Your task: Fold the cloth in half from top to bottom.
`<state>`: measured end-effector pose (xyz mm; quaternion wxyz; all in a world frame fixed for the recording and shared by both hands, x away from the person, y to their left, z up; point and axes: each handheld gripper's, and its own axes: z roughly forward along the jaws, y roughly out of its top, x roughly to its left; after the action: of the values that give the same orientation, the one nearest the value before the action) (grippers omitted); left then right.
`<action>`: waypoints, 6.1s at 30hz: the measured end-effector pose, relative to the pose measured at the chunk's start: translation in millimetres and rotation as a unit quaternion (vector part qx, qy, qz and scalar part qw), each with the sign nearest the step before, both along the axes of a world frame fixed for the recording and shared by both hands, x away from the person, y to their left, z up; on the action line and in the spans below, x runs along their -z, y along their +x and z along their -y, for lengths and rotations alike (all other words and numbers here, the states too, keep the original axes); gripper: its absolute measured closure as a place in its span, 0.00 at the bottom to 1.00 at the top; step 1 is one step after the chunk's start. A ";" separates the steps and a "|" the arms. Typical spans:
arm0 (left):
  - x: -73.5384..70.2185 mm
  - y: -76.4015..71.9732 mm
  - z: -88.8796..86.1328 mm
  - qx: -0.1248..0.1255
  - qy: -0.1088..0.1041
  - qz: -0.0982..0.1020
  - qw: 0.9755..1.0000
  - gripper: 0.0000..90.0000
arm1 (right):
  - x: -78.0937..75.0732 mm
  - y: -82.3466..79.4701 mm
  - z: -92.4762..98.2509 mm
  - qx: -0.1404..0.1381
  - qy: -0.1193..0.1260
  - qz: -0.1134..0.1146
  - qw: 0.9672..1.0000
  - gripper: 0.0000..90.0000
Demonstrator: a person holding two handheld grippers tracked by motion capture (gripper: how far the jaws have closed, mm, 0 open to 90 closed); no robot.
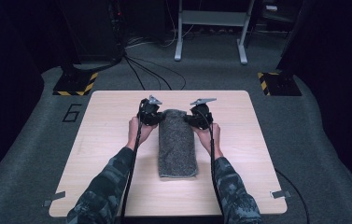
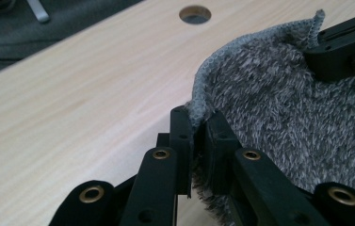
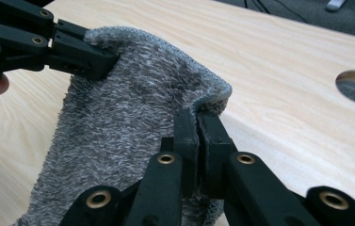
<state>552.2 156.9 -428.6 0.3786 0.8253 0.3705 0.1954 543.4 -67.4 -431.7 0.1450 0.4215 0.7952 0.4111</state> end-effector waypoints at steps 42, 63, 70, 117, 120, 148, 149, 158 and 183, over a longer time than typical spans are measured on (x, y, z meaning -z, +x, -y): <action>13.4 -50.6 -5.2 0.057 -0.019 0.002 0.998 0.93 | 17.6 -65.0 4.5 -0.038 -0.008 0.065 0.997 0.97; 35.6 -85.4 -4.2 0.090 -0.035 -0.030 0.995 0.90 | 34.0 -99.4 8.8 -0.060 -0.016 0.046 0.997 0.95; 47.9 -107.7 -4.8 0.122 -0.040 -0.054 0.990 0.84 | 41.6 -123.2 15.5 -0.063 -0.018 0.035 0.997 0.87; 70.4 -145.3 3.5 0.082 0.062 -0.064 0.993 0.21 | 55.1 -131.4 40.5 -0.005 -0.040 -0.021 0.999 0.42; 72.9 -142.9 3.3 0.079 0.059 -0.068 0.993 0.21 | 58.1 -112.5 37.5 0.011 -0.046 -0.027 0.999 0.42; 74.9 -170.7 -9.9 0.086 0.057 -0.065 0.993 0.16 | 71.7 -170.4 53.3 -0.066 -0.056 -0.049 0.995 0.27; 77.0 -173.4 -10.6 0.085 0.057 -0.062 0.993 0.16 | 70.8 -175.9 56.8 -0.065 -0.043 -0.054 0.996 0.26; 76.6 -150.6 -6.0 0.072 0.053 -0.072 0.993 0.16 | 62.7 -149.5 56.1 -0.022 -0.007 -0.058 0.998 0.21; 77.6 -172.9 -4.4 0.057 0.067 -0.048 0.995 0.14 | 82.9 -193.7 57.4 -0.052 -0.086 -0.078 0.992 0.05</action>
<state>379.3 161.3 -506.2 0.3152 0.8770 0.3266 0.1579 349.6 -124.8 -514.6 0.0971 0.3966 0.8572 0.3140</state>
